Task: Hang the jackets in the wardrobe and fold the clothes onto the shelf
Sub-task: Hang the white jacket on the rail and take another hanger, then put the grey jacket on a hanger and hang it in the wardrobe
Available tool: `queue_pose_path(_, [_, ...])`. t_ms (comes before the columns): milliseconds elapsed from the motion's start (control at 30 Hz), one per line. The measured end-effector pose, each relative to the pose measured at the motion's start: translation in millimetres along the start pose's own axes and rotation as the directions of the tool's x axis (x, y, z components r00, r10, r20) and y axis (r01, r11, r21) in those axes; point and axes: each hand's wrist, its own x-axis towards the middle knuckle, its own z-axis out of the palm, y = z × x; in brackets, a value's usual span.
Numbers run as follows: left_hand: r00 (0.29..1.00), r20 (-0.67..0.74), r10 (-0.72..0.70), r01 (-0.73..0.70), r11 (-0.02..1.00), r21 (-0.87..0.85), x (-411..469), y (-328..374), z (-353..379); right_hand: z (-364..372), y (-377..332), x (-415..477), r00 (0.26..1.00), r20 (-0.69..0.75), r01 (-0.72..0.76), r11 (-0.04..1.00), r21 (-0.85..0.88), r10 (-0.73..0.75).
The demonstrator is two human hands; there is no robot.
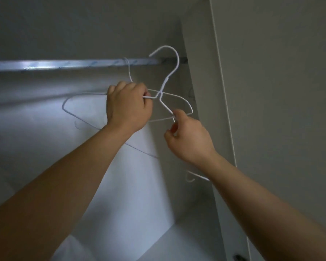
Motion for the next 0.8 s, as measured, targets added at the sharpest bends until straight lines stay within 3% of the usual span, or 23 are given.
queue_pose_path(67, [0.99,0.068,0.123,-0.122,0.992,-0.012,-16.5,19.9,0.5,-2.6,2.5,-12.2,0.989,0.084,-0.135,0.968,0.212,0.12])
queue_pose_path(167, [0.947,0.139,0.291,-0.293,0.956,-0.009,-46.0,46.0,2.3,4.5,12.3,-34.8,0.953,0.12,-0.301,0.818,0.491,0.279])
queue_pose_path(367, [0.868,0.357,0.346,-0.322,0.938,-0.127,-88.9,73.2,15.3,26.4,53.2,-88.1,0.813,0.065,-0.494,0.626,0.603,0.579])
queue_pose_path(500, [0.807,0.408,0.427,-0.381,0.904,-0.192,-93.7,85.9,26.0,17.2,92.2,-110.8,0.649,0.054,-0.656,0.523,0.544,0.759])
queue_pose_path(633, [0.777,0.368,0.51,-0.422,0.857,-0.296,-73.6,106.4,19.1,-34.4,117.9,-146.1,0.412,-0.034,-0.798,0.378,0.47,0.911])
queue_pose_path(700, [0.747,0.413,0.521,-0.349,0.836,-0.423,-54.7,125.6,14.9,-75.1,119.4,-166.3,0.256,-0.116,-0.861,0.28,0.425,0.96])
queue_pose_path(800, [0.689,0.513,0.512,-0.072,0.752,-0.655,-25.9,177.0,-4.7,-143.7,106.9,-191.0,0.057,-0.237,-0.903,0.151,0.402,0.97])
